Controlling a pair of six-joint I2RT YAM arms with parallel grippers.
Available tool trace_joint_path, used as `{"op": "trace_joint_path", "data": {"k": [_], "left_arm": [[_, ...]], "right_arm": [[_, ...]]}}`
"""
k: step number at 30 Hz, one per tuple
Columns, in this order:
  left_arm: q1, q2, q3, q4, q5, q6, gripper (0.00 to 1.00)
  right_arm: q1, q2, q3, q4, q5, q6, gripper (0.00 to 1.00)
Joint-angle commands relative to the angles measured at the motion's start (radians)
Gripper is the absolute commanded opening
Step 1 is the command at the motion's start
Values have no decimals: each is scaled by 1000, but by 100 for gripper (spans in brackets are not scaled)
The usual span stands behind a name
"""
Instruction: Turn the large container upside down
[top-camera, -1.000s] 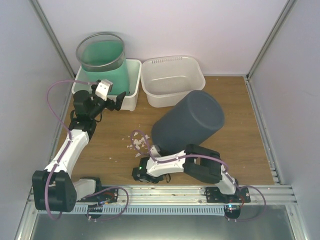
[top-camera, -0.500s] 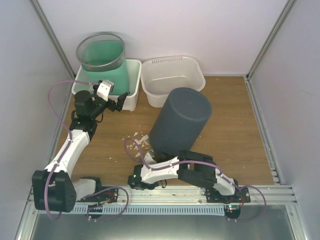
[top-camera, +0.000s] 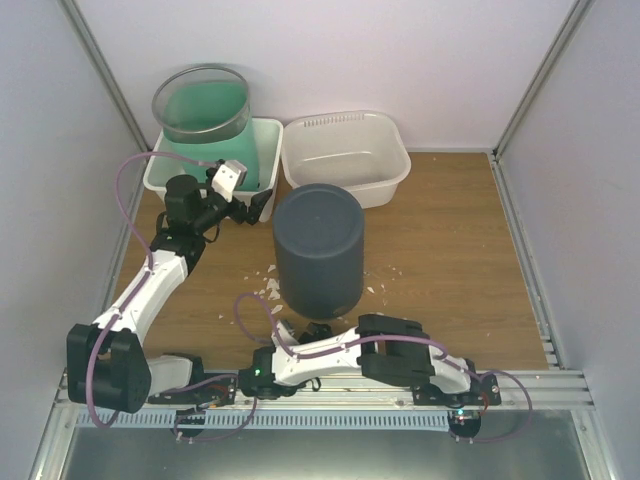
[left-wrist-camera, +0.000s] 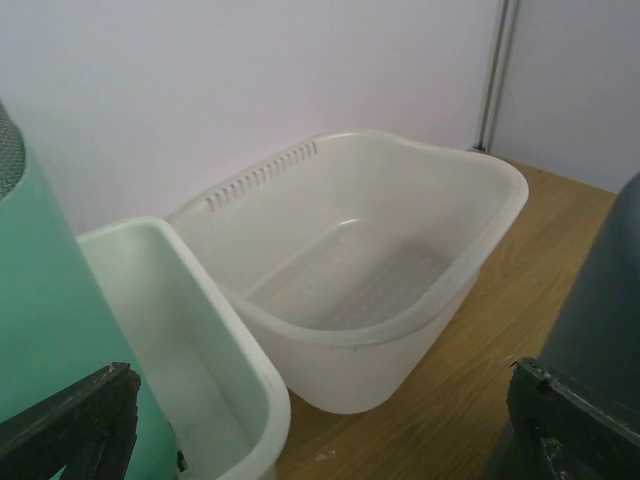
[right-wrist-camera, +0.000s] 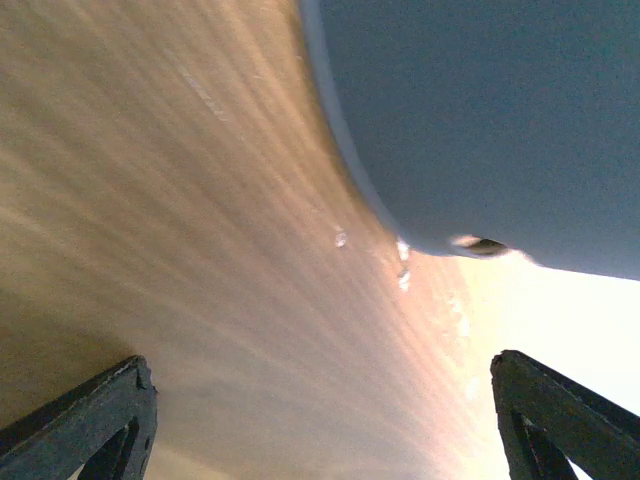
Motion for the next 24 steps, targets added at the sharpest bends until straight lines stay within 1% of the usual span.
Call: {"op": "trace_joint_path", "data": {"k": [1, 4, 6, 8, 11, 14, 18, 21, 24], "left_arm": [[-22, 14, 39, 2, -1, 26, 99], [-22, 13, 66, -15, -39, 54, 99], [-18, -1, 89, -26, -133, 93, 99], [1, -23, 115, -33, -255, 100, 99], [85, -66, 148, -46, -355, 71, 99], [158, -96, 160, -62, -397, 53, 99], [185, -96, 159, -95, -430, 48, 99], [187, -84, 160, -117, -371, 39, 99], [187, -71, 153, -107, -330, 9, 99]], "right_arm": [[24, -7, 78, 76, -94, 68, 91], [24, 0, 193, 110, -14, 104, 91], [12, 36, 286, 132, 51, 51, 92], [-15, 84, 380, 142, 103, -24, 94], [-86, 119, 406, 245, 136, -190, 94], [-174, 98, 339, 378, 160, -326, 94], [-294, 29, 187, 541, 139, -426, 94], [-374, -23, 101, 513, 123, -376, 95], [-429, -100, 22, 427, 140, -257, 98]]}}
